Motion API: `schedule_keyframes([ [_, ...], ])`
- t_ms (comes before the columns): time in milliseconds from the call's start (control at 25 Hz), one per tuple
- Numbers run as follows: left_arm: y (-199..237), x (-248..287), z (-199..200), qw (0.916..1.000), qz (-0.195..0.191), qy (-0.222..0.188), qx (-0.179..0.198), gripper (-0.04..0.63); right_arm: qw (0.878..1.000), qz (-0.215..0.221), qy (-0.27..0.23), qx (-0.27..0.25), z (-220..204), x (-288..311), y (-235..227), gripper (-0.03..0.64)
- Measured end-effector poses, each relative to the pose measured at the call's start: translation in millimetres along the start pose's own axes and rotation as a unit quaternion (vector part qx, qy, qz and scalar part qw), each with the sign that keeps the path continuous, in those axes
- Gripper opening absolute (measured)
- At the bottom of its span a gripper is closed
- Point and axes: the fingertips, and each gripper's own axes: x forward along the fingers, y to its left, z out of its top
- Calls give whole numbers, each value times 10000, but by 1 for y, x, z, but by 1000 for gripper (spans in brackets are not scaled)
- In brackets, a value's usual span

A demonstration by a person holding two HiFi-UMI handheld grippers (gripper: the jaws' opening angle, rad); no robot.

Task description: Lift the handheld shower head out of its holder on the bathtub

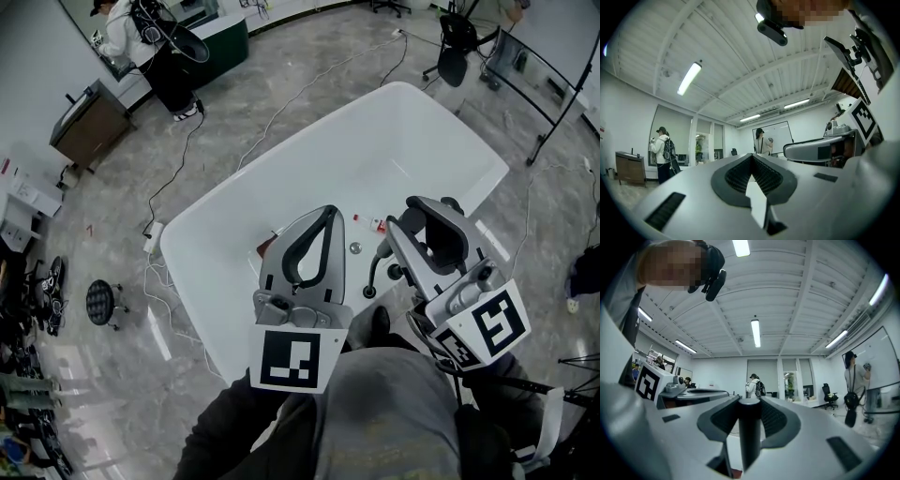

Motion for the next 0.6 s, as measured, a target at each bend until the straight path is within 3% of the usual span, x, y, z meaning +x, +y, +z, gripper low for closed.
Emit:
schedule_keyframes([
  [600,-23,-19,2,9995,-322,38,-48,2,9985,-413,-350,-95,36,-32,1,143],
])
